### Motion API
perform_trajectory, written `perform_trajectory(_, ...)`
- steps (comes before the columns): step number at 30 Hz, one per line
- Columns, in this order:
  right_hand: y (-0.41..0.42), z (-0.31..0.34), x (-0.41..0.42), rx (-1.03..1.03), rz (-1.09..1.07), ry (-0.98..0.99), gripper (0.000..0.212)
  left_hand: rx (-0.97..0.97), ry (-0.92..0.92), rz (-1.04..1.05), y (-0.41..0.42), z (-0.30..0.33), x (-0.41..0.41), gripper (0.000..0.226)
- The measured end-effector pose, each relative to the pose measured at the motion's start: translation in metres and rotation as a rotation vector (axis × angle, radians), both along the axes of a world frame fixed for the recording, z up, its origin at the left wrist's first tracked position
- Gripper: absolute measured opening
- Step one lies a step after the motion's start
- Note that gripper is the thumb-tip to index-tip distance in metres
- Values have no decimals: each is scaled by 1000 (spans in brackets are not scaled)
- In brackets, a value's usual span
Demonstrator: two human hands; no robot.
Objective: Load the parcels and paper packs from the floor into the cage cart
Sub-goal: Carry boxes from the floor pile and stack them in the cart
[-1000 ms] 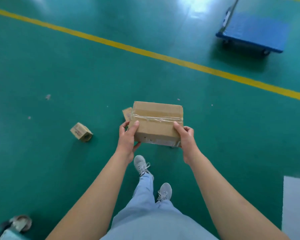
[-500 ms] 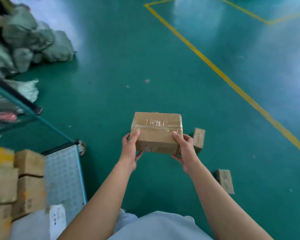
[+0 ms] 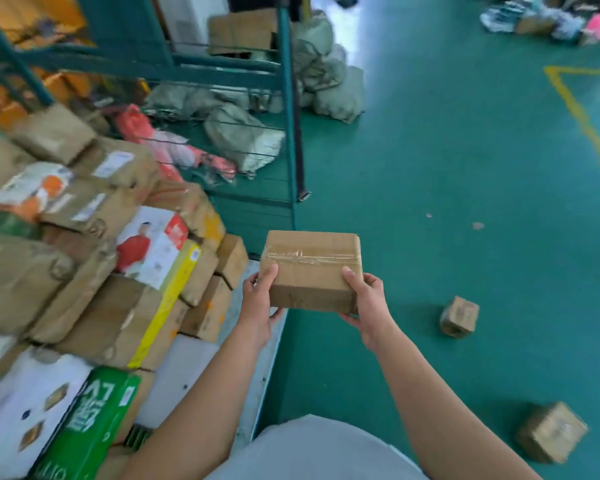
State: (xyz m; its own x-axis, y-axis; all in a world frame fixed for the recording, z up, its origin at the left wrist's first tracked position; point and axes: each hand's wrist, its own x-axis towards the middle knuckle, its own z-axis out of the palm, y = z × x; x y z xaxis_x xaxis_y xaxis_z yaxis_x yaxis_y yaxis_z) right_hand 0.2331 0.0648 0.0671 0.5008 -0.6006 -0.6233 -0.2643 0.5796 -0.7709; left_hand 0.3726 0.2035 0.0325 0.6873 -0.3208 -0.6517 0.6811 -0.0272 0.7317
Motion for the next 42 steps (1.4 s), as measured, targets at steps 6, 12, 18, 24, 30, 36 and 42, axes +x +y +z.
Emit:
perform_trajectory(6, 39, -3, 97, -30, 243, 28, 52, -27, 31, 278, 71, -2, 55, 57)
perform_trajectory(12, 67, -13, 173, -21, 433, 40, 52, 10, 37, 463, 116, -8, 98, 49)
perform_trajectory(18, 66, -24, 254, -12, 580, 47, 48, 14, 60, 618, 123, -19, 149, 51)
perform_trajectory(24, 36, -32, 351, -2, 695, 67, 50, 40, 68, 738, 97, -19, 215, 57)
perform_trajectory(30, 13, -27, 447, 31, 785, 62, 55, 97, 53, 829, 71, -2, 287, 48)
perform_trajectory(36, 1, -28, 515, 82, 810, 109, 53, 149, 28, 893, 50, 12, 342, 47)
perform_trajectory(42, -25, -42, 556, 158, 735, 147, 63, 172, 4, 839, 19, 7, 391, 39)
